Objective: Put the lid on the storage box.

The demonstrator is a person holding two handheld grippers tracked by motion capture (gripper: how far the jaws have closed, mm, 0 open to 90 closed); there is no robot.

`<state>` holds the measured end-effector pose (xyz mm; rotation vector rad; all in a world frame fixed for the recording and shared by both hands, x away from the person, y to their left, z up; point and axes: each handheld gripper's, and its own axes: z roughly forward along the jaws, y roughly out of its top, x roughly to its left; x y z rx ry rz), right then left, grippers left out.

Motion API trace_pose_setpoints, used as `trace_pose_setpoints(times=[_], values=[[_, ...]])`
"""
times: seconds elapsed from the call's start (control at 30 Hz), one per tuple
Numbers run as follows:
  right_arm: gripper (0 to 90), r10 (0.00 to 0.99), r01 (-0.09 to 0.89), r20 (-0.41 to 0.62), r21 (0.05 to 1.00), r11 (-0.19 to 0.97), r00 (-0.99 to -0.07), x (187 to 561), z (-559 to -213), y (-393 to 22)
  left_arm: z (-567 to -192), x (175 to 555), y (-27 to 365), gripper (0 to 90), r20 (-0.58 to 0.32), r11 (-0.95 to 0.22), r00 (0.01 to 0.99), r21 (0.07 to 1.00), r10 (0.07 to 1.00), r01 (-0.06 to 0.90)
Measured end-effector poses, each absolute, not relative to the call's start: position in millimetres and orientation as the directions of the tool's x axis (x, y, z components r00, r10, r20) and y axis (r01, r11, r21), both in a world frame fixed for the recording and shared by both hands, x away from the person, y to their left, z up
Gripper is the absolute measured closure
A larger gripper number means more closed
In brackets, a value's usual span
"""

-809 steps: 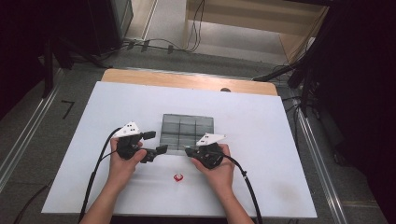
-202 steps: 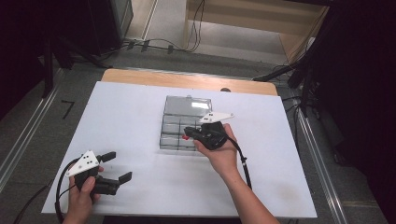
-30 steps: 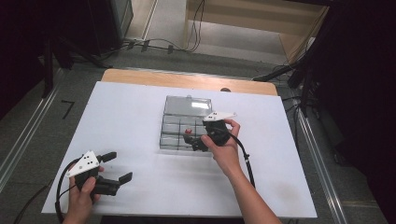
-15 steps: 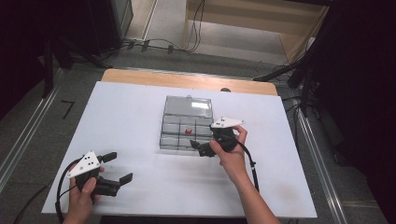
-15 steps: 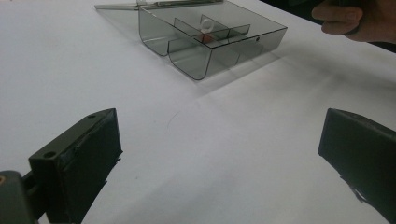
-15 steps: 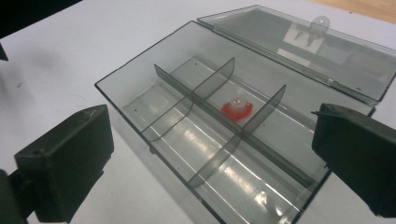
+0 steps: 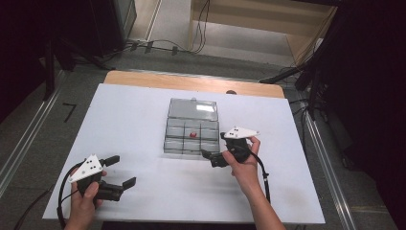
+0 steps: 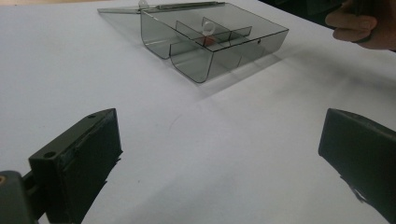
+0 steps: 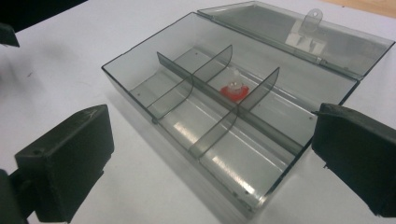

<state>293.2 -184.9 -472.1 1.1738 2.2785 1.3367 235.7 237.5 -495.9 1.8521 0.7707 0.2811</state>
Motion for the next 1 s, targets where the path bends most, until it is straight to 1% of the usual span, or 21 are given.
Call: trace_pose_setpoints(times=[0.17, 0.47, 0.7, 0.83, 1.0], values=[[0.0, 0.733, 0.512, 0.180, 0.820, 0.257, -0.656, 289, -475, -192, -494, 236, 234, 0.0, -0.149, -0.242, 0.767, 0.897, 0.625, 0.371], [0.0, 0.743, 0.504, 0.188, 0.834, 0.224, -0.643, 282, -479, -204, -485, 239, 226, 0.0, -0.147, -0.242, 0.777, 0.901, 0.612, 0.361], [0.0, 0.744, 0.498, 0.198, 0.843, 0.203, -0.638, 276, -481, -216, -478, 244, 217, 0.0, -0.156, -0.241, 0.787, 0.901, 0.597, 0.361], [0.0, 0.746, 0.500, 0.206, 0.845, 0.190, -0.633, 272, -484, -224, -475, 248, 213, 0.0, -0.180, -0.213, 0.792, 0.907, 0.583, 0.363], [0.0, 0.747, 0.496, 0.207, 0.849, 0.184, -0.632, 267, -486, -231, -472, 251, 207, 0.0, -0.180, -0.221, 0.797, 0.905, 0.576, 0.364]])
